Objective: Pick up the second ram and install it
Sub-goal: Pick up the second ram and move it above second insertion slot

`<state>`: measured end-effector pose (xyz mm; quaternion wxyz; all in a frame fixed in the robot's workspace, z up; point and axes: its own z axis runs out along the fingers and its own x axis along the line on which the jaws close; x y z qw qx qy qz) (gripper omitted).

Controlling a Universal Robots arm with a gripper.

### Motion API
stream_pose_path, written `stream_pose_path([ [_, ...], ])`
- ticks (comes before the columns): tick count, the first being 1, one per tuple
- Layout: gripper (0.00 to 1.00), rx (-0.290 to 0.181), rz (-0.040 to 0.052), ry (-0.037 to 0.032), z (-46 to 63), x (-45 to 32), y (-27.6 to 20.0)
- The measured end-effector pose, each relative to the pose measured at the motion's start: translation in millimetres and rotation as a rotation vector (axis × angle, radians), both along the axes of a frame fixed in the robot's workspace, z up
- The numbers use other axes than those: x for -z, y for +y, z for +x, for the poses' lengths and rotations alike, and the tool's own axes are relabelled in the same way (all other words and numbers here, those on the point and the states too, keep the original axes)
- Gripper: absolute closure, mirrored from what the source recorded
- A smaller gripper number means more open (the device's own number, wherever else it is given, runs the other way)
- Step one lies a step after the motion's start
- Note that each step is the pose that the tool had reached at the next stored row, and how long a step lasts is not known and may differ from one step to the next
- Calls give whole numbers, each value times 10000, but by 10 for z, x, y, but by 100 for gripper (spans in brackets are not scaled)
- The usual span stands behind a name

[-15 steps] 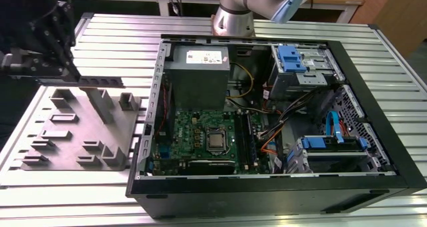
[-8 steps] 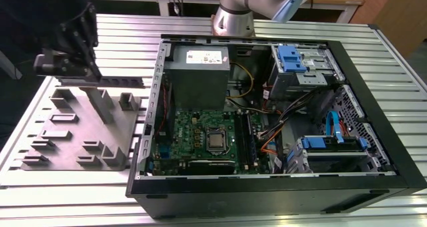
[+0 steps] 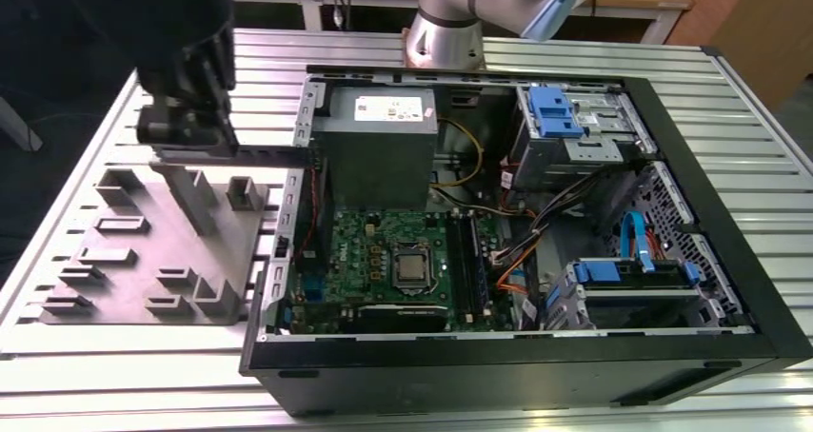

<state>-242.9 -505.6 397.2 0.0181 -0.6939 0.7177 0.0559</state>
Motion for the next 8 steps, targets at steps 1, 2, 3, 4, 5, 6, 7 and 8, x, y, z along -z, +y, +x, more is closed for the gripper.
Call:
stream_pose_path([
  [1,92,1,1,-1,49,1,0],
  [2,92,0,1,-1,94,1,0],
  [3,92,-1,1,-1,139,1,0],
  [4,92,-1,1,-1,184,1,0],
  [5,92,0,1,-1,228,0,0],
  [6,92,0,1,-1,274,0,0],
  [7,92,0,1,-1,322,0,0],
  [8,92,0,1,-1,364,1,0],
])
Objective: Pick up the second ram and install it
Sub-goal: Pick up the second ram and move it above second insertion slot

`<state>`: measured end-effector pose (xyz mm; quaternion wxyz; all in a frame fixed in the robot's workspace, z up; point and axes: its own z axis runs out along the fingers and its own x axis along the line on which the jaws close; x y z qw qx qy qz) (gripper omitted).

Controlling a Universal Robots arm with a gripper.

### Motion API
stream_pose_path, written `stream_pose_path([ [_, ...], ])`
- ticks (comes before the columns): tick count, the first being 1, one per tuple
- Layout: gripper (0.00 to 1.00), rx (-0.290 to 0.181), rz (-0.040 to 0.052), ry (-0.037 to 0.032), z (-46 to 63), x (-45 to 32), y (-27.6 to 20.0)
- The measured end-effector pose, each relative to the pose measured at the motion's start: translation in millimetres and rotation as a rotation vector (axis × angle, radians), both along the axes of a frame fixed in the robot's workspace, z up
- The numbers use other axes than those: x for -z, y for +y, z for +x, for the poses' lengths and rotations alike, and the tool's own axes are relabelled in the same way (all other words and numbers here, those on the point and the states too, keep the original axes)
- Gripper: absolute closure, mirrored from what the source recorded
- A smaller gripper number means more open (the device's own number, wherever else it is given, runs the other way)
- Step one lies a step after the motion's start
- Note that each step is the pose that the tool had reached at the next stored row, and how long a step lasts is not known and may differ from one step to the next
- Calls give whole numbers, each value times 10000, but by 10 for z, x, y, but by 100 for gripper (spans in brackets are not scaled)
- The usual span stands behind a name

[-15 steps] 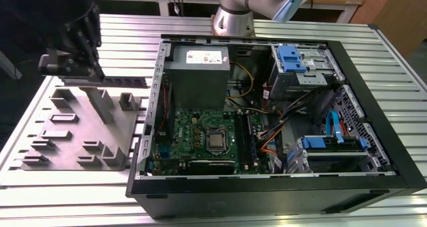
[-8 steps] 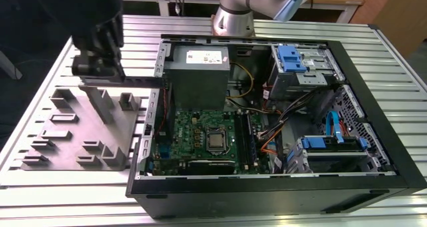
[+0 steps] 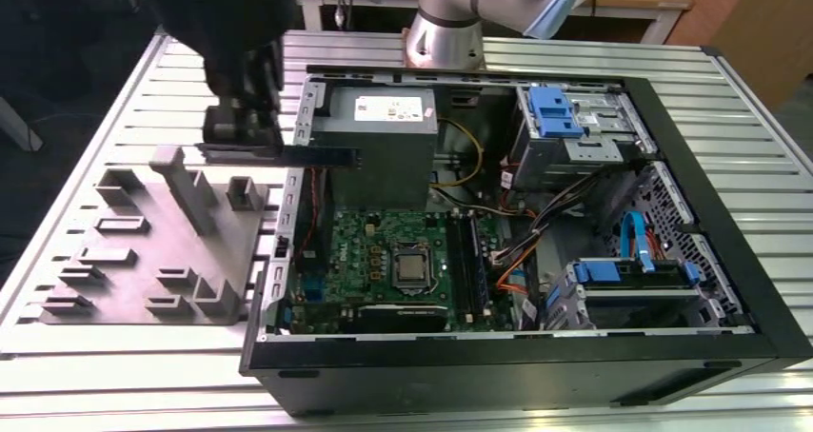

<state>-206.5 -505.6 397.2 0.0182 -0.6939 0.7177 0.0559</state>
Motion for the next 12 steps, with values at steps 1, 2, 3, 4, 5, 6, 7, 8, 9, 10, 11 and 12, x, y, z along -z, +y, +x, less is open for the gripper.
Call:
stream_pose_path([
  [1,92,-1,1,-1,49,0,0],
  [2,92,0,1,-1,94,0,0],
  [3,92,1,1,0,139,0,0],
  [4,92,-1,1,0,184,0,0],
  [5,92,-1,2,-1,231,0,0],
  [6,92,0,2,0,275,0,0],
  [7,92,1,2,0,320,0,0],
  [8,92,0,3,0,365,0,0],
  [9,92,-1,4,-1,410,0,0],
  [10,92,-1,4,0,455,0,0],
  [11,92,1,5,0,502,0,0],
  [12,92,1,5,-1,548,0,0],
])
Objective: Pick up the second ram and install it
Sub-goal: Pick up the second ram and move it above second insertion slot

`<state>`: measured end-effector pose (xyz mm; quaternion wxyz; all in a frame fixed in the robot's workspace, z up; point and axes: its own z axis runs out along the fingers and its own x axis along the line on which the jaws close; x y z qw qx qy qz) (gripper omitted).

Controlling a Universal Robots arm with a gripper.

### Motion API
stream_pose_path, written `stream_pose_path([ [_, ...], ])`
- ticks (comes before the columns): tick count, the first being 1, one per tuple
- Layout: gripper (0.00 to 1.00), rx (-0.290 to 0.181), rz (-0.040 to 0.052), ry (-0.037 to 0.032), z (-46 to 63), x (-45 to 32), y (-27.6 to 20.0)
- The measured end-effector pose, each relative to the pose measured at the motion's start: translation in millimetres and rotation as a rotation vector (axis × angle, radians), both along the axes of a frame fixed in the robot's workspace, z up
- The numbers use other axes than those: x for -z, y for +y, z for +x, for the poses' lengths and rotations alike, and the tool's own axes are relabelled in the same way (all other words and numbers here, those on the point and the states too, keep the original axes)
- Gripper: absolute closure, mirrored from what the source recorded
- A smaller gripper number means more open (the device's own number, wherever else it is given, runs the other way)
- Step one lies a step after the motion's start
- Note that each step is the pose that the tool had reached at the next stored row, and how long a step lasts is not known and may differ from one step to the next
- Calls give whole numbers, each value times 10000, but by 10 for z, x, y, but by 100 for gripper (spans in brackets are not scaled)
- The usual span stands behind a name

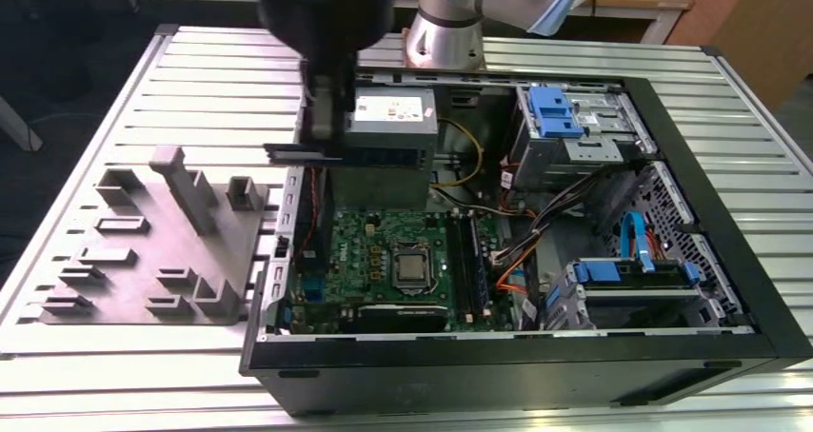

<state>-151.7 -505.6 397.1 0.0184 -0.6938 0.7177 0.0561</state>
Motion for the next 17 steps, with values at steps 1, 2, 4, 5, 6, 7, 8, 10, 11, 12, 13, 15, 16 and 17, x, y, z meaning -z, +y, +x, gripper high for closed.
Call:
stream_pose_path([
  [1,92,-1,0,0,45,0,0],
  [2,92,-2,0,1,90,0,0],
  [4,92,0,1,1,180,0,0],
  [5,92,-1,1,0,229,0,0],
  [6,92,-2,2,0,274,0,0],
  [7,92,0,3,0,319,0,0],
  [8,92,0,3,0,364,0,0],
  [10,92,-2,4,0,454,0,0],
  [11,92,0,4,0,503,0,0],
  [12,92,0,4,0,544,0,0],
  [13,92,-1,5,0,593,0,0],
  [15,92,0,5,0,682,0,0],
  [16,92,0,5,0,728,0,0],
  [17,92,-2,5,0,773,-1,0],
])
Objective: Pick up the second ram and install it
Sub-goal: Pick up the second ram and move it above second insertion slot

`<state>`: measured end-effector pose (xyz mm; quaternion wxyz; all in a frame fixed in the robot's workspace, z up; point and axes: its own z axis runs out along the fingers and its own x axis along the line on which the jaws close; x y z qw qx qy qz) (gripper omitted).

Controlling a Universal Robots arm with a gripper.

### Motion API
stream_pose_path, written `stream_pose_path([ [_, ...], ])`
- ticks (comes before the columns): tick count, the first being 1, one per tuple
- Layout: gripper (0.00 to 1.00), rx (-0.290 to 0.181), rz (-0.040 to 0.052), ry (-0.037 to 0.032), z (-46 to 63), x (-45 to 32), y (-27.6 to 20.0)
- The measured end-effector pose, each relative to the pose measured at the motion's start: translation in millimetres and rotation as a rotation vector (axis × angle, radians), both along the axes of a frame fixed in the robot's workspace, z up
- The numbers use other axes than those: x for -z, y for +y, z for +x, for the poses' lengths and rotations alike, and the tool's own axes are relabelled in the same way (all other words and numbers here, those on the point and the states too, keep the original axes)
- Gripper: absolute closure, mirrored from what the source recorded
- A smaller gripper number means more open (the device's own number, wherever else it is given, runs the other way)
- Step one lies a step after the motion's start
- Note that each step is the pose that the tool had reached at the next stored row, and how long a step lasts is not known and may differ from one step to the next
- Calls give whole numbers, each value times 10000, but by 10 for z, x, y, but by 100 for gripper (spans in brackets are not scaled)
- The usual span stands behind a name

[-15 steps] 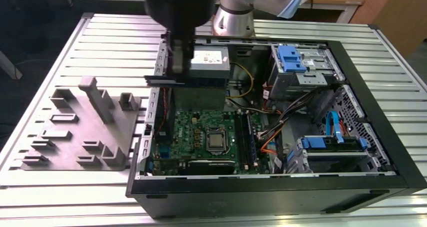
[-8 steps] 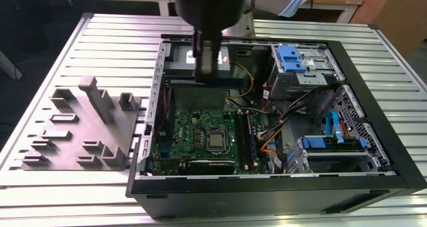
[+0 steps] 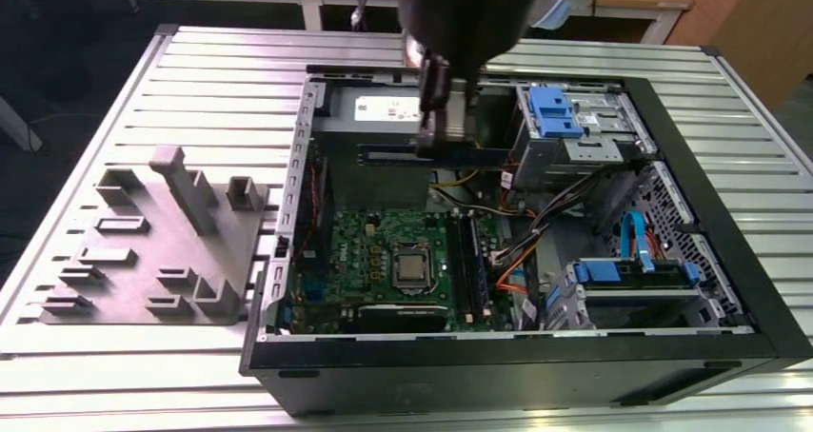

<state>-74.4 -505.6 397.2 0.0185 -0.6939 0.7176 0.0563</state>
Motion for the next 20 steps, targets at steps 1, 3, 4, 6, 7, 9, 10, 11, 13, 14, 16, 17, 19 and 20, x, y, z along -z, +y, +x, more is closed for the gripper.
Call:
stream_pose_path([
  [1,92,1,1,1,41,0,0],
  [3,92,1,3,0,107,0,0],
  [4,92,1,4,0,140,0,0],
  [6,92,1,5,0,200,0,0],
  [7,92,1,6,0,224,0,0],
  [9,92,-12,9,-1,245,1,-1],
  [10,92,-11,10,-1,245,1,-1],
  [11,92,-11,8,0,245,0,0],
  [13,92,-11,9,-1,245,1,0],
  [14,92,-11,11,-1,246,6,1],
  [16,92,-12,8,0,246,24,0],
  [17,92,-12,9,0,246,38,0],
  [19,92,-12,8,0,246,68,0],
  [20,92,-12,9,-1,246,84,0],
])
